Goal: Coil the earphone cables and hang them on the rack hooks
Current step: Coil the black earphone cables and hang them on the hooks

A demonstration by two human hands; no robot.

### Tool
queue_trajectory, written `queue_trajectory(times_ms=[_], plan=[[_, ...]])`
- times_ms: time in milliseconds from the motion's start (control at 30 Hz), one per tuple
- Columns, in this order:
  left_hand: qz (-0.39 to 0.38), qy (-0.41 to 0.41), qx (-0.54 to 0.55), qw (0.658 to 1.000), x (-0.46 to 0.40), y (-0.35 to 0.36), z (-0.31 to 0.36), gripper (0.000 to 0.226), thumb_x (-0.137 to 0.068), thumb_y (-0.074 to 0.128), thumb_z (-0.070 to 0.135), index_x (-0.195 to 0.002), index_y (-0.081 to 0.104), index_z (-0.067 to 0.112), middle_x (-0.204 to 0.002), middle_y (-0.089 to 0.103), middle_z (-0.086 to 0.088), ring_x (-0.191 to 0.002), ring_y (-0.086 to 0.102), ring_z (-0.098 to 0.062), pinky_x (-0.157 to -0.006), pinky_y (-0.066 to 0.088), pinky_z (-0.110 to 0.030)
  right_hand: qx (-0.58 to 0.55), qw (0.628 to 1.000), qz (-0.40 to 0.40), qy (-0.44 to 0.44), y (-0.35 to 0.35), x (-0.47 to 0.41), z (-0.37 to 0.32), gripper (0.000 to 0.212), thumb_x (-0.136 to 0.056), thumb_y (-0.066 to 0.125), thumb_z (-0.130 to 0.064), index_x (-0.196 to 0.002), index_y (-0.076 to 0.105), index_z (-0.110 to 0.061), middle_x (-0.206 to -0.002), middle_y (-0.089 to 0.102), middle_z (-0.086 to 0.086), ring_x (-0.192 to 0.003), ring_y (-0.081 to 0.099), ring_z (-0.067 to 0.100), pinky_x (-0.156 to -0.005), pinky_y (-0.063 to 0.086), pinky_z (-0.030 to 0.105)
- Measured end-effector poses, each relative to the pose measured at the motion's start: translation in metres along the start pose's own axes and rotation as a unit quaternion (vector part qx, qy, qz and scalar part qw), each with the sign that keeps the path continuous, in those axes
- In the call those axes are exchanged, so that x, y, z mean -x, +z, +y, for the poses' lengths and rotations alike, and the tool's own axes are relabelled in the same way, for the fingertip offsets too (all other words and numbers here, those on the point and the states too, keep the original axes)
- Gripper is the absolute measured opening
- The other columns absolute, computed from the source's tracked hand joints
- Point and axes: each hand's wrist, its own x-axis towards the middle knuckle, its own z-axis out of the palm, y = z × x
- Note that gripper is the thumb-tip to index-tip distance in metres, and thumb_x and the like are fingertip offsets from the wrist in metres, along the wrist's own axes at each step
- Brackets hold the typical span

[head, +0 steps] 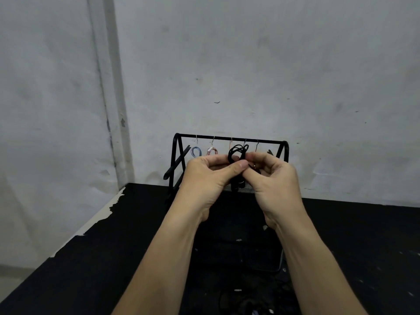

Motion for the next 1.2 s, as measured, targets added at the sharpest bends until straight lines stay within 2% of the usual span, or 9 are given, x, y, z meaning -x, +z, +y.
queue_trajectory(times_ms=[233, 333, 433, 500, 600, 767, 967, 1067, 1200], plan=[[0.03, 0.018, -0.052, 0.998, 0.0, 0.006, -0.002, 0.007, -0.086, 0.07, 0.001, -0.091, 0.074, 0.003, -0.056, 0.067, 0.007, -0.047, 0.058, 0.003, -0.045, 0.042, -0.01, 0.028, 0.999, 0.009, -0.02, 0.001, -0.001, 0.004, 0.026, -0.083, 0.072, 0.007, -0.091, 0.071, -0.017, -0.082, 0.074, -0.001, -0.081, 0.071, 0.008, -0.071, 0.054, 0.016], [0.05, 0.007, -0.045, 0.998, -0.003, 0.004, -0.005, 0.008, -0.088, 0.067, 0.003, -0.091, 0.075, 0.002, -0.057, 0.066, 0.005, -0.043, 0.054, 0.001, -0.045, 0.042, -0.012, 0.035, 0.999, 0.006, -0.024, 0.0, -0.001, 0.006, 0.027, -0.082, 0.076, 0.003, -0.097, 0.069, -0.017, -0.081, 0.071, 0.003, -0.077, 0.071, 0.011, -0.07, 0.056, 0.02], [0.037, -0.011, -0.022, 0.999, -0.004, -0.001, -0.004, 0.009, -0.088, 0.069, 0.002, -0.095, 0.074, 0.002, -0.07, 0.073, -0.002, -0.06, 0.067, -0.006, -0.058, 0.052, -0.016, 0.061, 0.997, 0.015, -0.051, -0.003, -0.001, 0.005, 0.026, -0.08, 0.079, 0.001, -0.095, 0.065, -0.015, -0.082, 0.072, 0.004, -0.079, 0.073, 0.016, -0.075, 0.059, 0.027], [0.024, -0.017, -0.011, 1.0, -0.006, -0.005, -0.004, 0.011, -0.088, 0.068, 0.0, -0.097, 0.074, 0.003, -0.084, 0.076, -0.007, -0.081, 0.072, -0.015, -0.077, 0.058, -0.026, 0.088, 0.993, 0.008, -0.073, -0.003, 0.0, 0.005, 0.019, -0.079, 0.08, -0.002, -0.085, 0.071, -0.018, -0.08, 0.075, -0.002, -0.08, 0.073, 0.01, -0.075, 0.057, 0.025], [0.019, -0.018, 0.007, 1.0, -0.008, -0.007, -0.004, 0.015, -0.089, 0.064, -0.002, -0.091, 0.075, 0.009, -0.089, 0.076, -0.008, -0.092, 0.071, -0.021, -0.089, 0.057, -0.034, 0.14, 0.983, -0.007, -0.115, -0.001, 0.001, 0.006, 0.017, -0.081, 0.081, -0.008, -0.091, 0.079, -0.022, -0.086, 0.077, -0.007, -0.087, 0.073, 0.008, -0.082, 0.059, 0.032], [0.057, 0.006, 0.012, 0.998, -0.01, -0.008, -0.002, 0.019, -0.09, 0.064, -0.001, -0.087, 0.075, 0.014, -0.082, 0.076, -0.003, -0.086, 0.069, -0.017, -0.087, 0.055, -0.033, 0.22, 0.953, -0.034, -0.208, 0.001, 0.005, 0.006, 0.02, -0.086, 0.076, -0.008, -0.104, 0.078, -0.017, -0.097, 0.073, -0.01, -0.094, 0.069, 0.001, -0.085, 0.055, 0.022], [0.079, 0.031, 0.009, 0.996, -0.012, -0.01, -0.001, 0.014, -0.086, 0.069, -0.001, -0.094, 0.072, 0.011, -0.078, 0.076, -0.003, -0.075, 0.071, -0.012, -0.08, 0.057, -0.025, 0.261, 0.932, -0.056, -0.246, 0.004, 0.007, 0.008, 0.023, -0.096, 0.063, -0.01, -0.116, 0.074, -0.016, -0.102, 0.067, -0.01, -0.098, 0.064, -0.001, -0.083, 0.049, 0.012], [0.084, 0.032, -0.004, 0.996, -0.013, -0.012, -0.002, 0.018, -0.082, 0.075, 0.002, -0.099, 0.069, 0.006, -0.078, 0.075, -0.006, -0.07, 0.069, -0.011, -0.073, 0.055, -0.025, 0.252, 0.933, -0.037, -0.255, 0.004, 0.006, 0.01, 0.024, -0.096, 0.063, -0.01, -0.116, 0.074, -0.019, -0.099, 0.066, -0.011, -0.094, 0.065, 0.005, -0.08, 0.051, 0.017], [0.081, 0.035, -0.022, 0.996, -0.012, -0.008, -0.003, 0.012, -0.081, 0.076, 0.003, -0.088, 0.07, 0.009, -0.075, 0.074, -0.004, -0.066, 0.069, -0.008, -0.06, 0.051, -0.017, 0.218, 0.946, 0.004, -0.24, 0.003, 0.005, 0.009, 0.021, -0.093, 0.069, -0.011, -0.111, 0.075, -0.018, -0.093, 0.071, -0.014, -0.091, 0.069, 0.005, -0.08, 0.054, 0.02]])
